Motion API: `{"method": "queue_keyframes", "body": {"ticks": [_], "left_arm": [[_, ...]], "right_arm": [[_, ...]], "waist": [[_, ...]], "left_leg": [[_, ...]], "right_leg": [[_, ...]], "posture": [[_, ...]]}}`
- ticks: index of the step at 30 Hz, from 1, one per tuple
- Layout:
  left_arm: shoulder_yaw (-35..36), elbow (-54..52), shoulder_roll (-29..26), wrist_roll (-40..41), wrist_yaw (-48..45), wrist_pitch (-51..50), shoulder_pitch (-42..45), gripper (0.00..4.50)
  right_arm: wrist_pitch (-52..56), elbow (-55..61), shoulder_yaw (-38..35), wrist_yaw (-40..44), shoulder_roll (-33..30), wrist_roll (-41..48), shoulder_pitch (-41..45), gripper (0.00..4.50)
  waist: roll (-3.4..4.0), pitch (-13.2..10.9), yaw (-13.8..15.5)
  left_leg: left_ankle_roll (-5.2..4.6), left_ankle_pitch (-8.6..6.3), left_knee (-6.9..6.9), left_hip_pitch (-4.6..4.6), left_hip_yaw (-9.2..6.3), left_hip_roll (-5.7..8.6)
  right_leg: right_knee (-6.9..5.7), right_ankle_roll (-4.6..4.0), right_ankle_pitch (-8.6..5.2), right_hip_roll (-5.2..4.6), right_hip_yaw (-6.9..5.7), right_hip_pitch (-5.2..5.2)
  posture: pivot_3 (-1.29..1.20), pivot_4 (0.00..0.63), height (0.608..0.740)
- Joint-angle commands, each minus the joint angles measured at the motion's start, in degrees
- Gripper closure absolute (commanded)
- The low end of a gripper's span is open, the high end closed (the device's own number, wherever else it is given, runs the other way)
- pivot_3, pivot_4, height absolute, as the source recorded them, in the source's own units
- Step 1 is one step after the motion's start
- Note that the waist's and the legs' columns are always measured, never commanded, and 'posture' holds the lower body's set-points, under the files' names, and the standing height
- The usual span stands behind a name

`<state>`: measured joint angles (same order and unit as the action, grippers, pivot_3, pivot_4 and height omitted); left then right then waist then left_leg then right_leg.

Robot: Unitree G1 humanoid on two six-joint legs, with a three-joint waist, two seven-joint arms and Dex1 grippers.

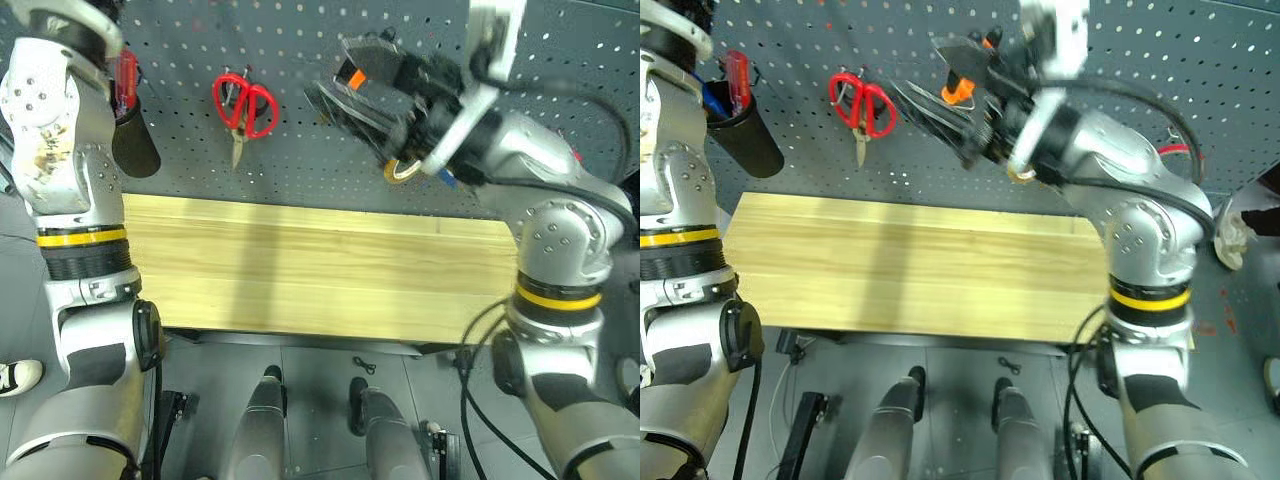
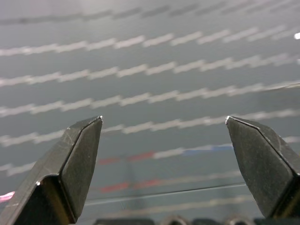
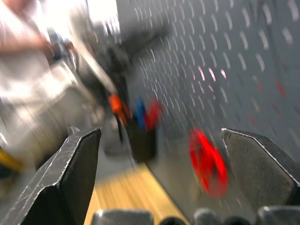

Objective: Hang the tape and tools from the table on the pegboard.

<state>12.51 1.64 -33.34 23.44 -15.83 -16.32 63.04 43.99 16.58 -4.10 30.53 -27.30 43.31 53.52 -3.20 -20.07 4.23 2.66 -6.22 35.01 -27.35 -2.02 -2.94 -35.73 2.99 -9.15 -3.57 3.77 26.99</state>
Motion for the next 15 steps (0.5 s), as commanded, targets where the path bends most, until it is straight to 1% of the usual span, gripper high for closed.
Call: {"method": "queue_keyframes", "body": {"ticks": [1, 4, 5, 6, 8, 10, 12, 14, 15], "left_arm": [[-3.43, -13.55, -0.36, 9.86, -4.88, -14.86, -6.23, 0.03], [-5.74, -20.99, -0.19, 14.27, -4.34, -24.8, -13.51, 0.03], [-7.25, -23.36, -0.75, 15.33, -4.94, -27.79, -16.14, 0.03], [-9.61, -26.29, -1.8, 16.17, -5.92, -30.52, -20.75, 0.03], [-13.35, -30.76, -3.81, 14.55, -7.93, -31.48, -29.32, 0.03], [-17.14, -31.58, -5.35, 11.44, -8.9, -31.01, -36.12, 0.03], [-21.17, -29.57, -6.29, 7.24, -9.8, -29.18, -40.13, 0.03], [-24.04, -26.33, -5.91, 4.19, -11.73, -26.3, -42.42, 0.03], [-24.93, -24.64, -5.52, 2.81, -12.52, -24.79, -42.98, 0.03]], "right_arm": [[-1.58, 4.12, -1.96, 1.94, -2.82, -0.54, -2.52, 0.0], [-0.04, 6.61, -1.92, 1.37, -4.94, -0.86, -6.46, 0.0], [0.48, 7.75, -1.8, 1.13, -5.6, -0.91, -8.04, 0.0], [2.11, 9.58, -1.88, 0.08, -6.33, -0.64, -10.78, 0.0], [3.58, 13.09, -1.67, -1.69, -7.32, -0.72, -16.15, 0.0], [4.76, 15.86, -0.25, -4.09, -8.57, -3.32, -22.14, 0.0], [4.8, 16.94, 1.13, -6.22, -9.11, -6.35, -27.43, 0.0], [3.28, 16.56, 1.94, -7.88, -9.31, -10.04, -32.8, 0.0], [2.42, 16.06, 2.02, -8.67, -9.18, -11.81, -34.99, 0.0]], "waist": [[0.06, 0.18, -0.47], [0.06, 0.34, -1.5], [0.06, 0.35, -1.57], [0.08, 0.49, -2.0], [0.09, 0.67, -2.56], [0.16, 1.33, -2.86], [0.15, 1.48, -2.91], [0.15, 1.49, -2.77], [0.16, 1.49, -2.66]], "left_leg": [[0.0, 0.0, 0.01, 0.04, 0.01, 0.01], [-0.01, 0.01, 0.04, 0.2, -0.01, -0.02], [-0.01, 0.02, 0.06, 0.23, -0.02, -0.04], [-0.01, 0.02, 0.06, 0.23, -0.02, -0.04], [-0.02, 0.05, 0.14, 0.26, -0.04, -0.05], [-0.03, 0.06, 0.13, 0.28, -0.02, -0.04], [-0.03, 0.06, 0.1, 0.29, -0.01, -0.02], [-0.05, 0.07, 0.15, 0.3, 0.0, -0.03], [-0.17, 0.15, 0.16, 0.29, 0.0, -0.02]], "right_leg": [[-0.04, 0.0, 0.0, -0.01, 0.01, -0.01], [-0.05, -0.03, -0.02, 0.03, 0.03, 0.0], [-0.06, -0.03, -0.02, 0.05, 0.03, 0.0], [-0.06, -0.04, -0.02, 0.06, 0.03, 0.0], [-0.12, -0.04, -0.02, 0.08, 0.05, 0.01], [-0.11, -0.06, -0.05, 0.07, 0.1, -0.01], [-0.08, -0.08, -0.08, 0.06, 0.1, -0.01], [-0.07, 0.26, -0.37, 0.06, 0.1, -0.01], [-0.08, 0.23, -0.38, 0.06, 0.11, -0.02]], "posture": [[0.19, 0.255, 0.74], [0.18, 0.243, 0.74], [0.17, 0.241, 0.74], [0.16, 0.241, 0.74], [0.14, 0.24, 0.74], [0.13, 0.249, 0.74], [0.12, 0.272, 0.74], [0.11, 0.28, 0.74], [0.11, 0.28, 0.74]]}}
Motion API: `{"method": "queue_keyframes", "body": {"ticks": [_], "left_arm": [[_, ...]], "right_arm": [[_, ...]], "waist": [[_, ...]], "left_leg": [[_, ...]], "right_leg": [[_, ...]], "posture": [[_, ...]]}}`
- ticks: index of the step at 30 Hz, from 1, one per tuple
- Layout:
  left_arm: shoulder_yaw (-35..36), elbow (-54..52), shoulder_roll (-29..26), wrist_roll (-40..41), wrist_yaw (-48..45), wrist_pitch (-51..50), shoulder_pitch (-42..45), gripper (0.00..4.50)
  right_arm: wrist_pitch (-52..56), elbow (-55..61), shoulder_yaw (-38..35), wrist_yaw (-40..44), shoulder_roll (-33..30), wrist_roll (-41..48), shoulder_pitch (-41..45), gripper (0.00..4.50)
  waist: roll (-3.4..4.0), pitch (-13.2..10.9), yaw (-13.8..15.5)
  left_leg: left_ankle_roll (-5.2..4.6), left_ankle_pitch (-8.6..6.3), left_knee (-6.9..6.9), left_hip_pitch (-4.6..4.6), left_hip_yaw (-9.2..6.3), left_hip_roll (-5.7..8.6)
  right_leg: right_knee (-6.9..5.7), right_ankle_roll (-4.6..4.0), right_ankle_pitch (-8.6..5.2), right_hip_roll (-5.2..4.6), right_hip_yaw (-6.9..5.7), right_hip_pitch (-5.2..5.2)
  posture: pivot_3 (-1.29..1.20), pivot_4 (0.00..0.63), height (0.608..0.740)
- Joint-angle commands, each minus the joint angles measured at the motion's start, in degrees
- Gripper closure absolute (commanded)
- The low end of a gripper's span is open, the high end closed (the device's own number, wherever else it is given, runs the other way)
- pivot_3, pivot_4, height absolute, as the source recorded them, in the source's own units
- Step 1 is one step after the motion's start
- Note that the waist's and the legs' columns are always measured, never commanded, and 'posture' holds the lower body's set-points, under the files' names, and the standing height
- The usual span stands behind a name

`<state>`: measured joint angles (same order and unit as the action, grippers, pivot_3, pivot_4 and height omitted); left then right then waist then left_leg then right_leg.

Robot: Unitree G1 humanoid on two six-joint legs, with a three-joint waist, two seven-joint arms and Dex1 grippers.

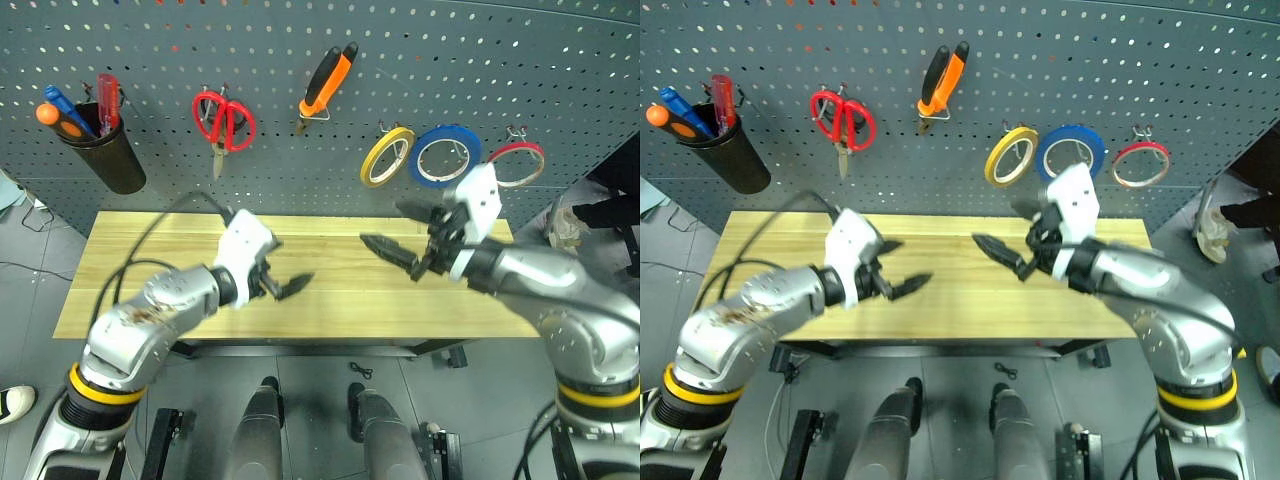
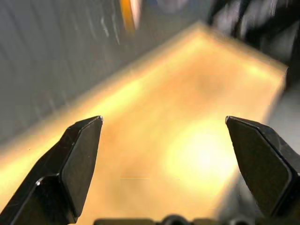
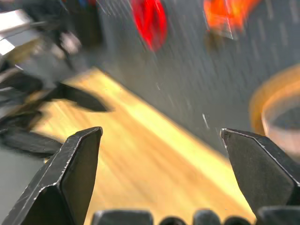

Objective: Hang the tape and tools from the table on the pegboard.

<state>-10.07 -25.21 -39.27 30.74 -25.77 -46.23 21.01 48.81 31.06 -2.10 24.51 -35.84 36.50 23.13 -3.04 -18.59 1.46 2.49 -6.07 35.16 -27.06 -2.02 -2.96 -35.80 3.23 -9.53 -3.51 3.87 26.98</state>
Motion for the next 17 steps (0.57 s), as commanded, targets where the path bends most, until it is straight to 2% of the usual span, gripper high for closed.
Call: {"method": "queue_keyframes", "body": {"ticks": [1, 8, 12, 17], "left_arm": [[-2.89, 4.47, 1.07, -5.34, -3.39, 6.08, -1.32, 0.03], [-4.85, 22.47, 5.94, -14.81, -6.27, 18.41, -1.55, 0.03], [-3.43, 28.17, 7.93, -17.34, -7.26, 21.72, 0.12, 0.03], [-2.84, 29.78, 8.67, -18.75, -10.29, 24.84, -0.23, 0.03]], "right_arm": [[-3.33, 0.6, -0.25, -3.45, -0.3, -6.6, -6.78, 0.0], [-11.79, -7.2, -2.73, -7.62, 3.1, -15.78, -19.22, 0.0], [-14.46, -8.93, -3.54, -7.95, 4.58, -17.86, -21.15, 0.0], [-15.75, -10.01, -3.68, -7.3, 5.77, -18.89, -21.39, 0.0]], "waist": [[0.01, 0.01, 0.16], [0.12, 0.21, 0.05], [0.24, 0.35, -0.48], [0.46, 1.01, -0.81]], "left_leg": [[-0.02, 0.02, 0.03, 0.01, 0.01, 0.0], [-0.17, 0.11, 0.07, 0.2, 0.12, -0.01], [-0.2, 0.12, 0.05, 0.2, 0.11, -0.02], [-0.2, 0.13, 0.05, 0.21, 0.11, -0.02]], "right_leg": [[0.01, -0.32, -0.18, 0.0, 0.0, -0.05], [0.21, -0.4, -0.13, -0.01, 0.1, -0.38], [0.35, -0.35, -0.11, -0.01, 0.1, -0.45], [0.46, -0.3, -0.08, -0.01, 0.09, -0.54]], "posture": [[0.1, 0.286, 0.74], [0.08, 0.277, 0.74], [0.08, 0.264, 0.74], [0.08, 0.247, 0.74]]}}
